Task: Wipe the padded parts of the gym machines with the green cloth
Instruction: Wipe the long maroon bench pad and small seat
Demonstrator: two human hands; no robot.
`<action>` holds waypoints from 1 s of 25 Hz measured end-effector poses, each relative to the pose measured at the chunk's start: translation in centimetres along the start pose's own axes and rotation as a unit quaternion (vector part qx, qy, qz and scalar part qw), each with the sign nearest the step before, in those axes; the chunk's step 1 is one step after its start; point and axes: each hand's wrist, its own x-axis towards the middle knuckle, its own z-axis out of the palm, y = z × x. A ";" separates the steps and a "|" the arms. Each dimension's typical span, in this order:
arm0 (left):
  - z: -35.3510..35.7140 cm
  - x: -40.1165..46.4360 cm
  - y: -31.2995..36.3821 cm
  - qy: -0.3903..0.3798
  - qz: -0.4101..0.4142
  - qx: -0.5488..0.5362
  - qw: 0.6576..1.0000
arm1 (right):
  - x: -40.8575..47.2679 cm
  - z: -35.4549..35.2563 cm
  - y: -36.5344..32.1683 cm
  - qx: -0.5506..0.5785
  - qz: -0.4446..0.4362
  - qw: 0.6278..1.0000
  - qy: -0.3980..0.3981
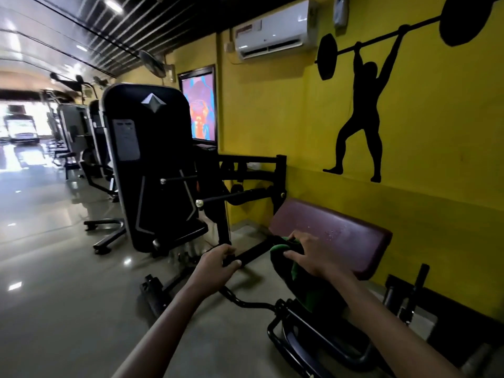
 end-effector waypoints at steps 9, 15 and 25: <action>5.1 21.8 -8.3 -0.126 0.058 -0.053 0.989 | 14.2 3.0 6.1 -0.052 0.159 0.984 0.063; 9.3 34.4 -11.3 -0.181 0.112 -0.057 0.976 | 20.9 4.5 9.6 -0.045 0.244 0.963 0.103; 14.9 48.7 -14.3 -0.236 0.158 -0.075 0.956 | 32.6 6.9 15.8 -0.042 0.296 0.944 0.137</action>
